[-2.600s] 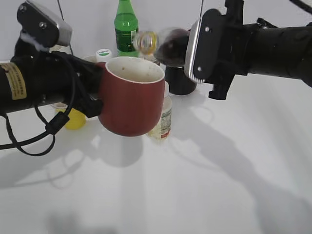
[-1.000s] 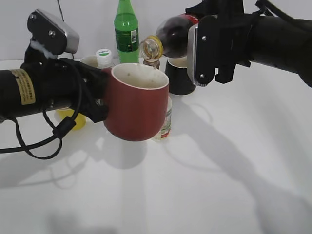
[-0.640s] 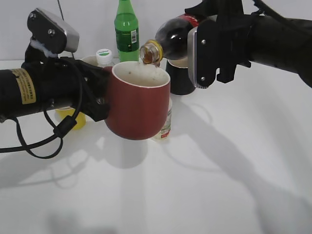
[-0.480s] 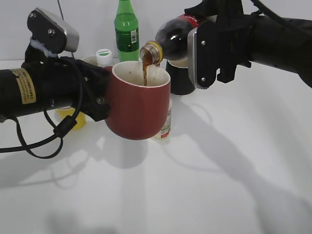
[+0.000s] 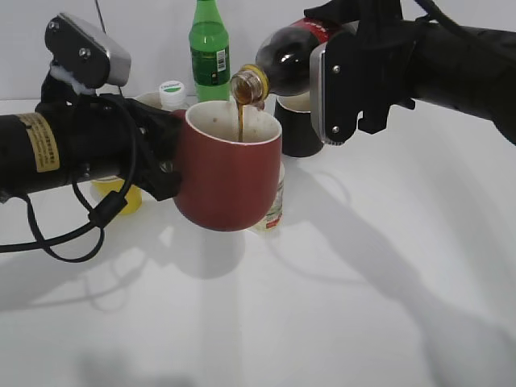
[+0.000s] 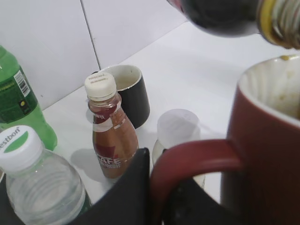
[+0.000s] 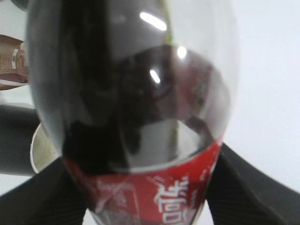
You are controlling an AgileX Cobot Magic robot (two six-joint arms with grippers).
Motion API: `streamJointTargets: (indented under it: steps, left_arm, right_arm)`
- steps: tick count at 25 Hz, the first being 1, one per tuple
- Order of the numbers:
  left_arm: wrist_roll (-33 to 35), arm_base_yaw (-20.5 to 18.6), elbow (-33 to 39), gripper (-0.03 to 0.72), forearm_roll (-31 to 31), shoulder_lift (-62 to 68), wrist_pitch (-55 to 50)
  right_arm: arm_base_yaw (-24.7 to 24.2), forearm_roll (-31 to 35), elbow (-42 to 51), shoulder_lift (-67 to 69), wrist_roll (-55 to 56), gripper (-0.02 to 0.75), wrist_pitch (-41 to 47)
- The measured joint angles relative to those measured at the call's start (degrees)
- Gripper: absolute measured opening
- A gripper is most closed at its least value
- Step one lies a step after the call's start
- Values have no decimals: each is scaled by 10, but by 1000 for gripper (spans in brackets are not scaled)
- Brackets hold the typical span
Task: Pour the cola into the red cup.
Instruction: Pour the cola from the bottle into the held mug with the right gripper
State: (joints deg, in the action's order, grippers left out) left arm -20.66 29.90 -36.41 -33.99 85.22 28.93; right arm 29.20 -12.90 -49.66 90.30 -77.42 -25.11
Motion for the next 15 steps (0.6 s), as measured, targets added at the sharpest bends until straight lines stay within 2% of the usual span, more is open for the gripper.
streamJointTargets:
  steps: [15]
  left_arm:
    - [0, 0, 0, 44, 0, 0, 0]
  right_arm:
    - [0, 0, 0, 0, -2, 486, -1]
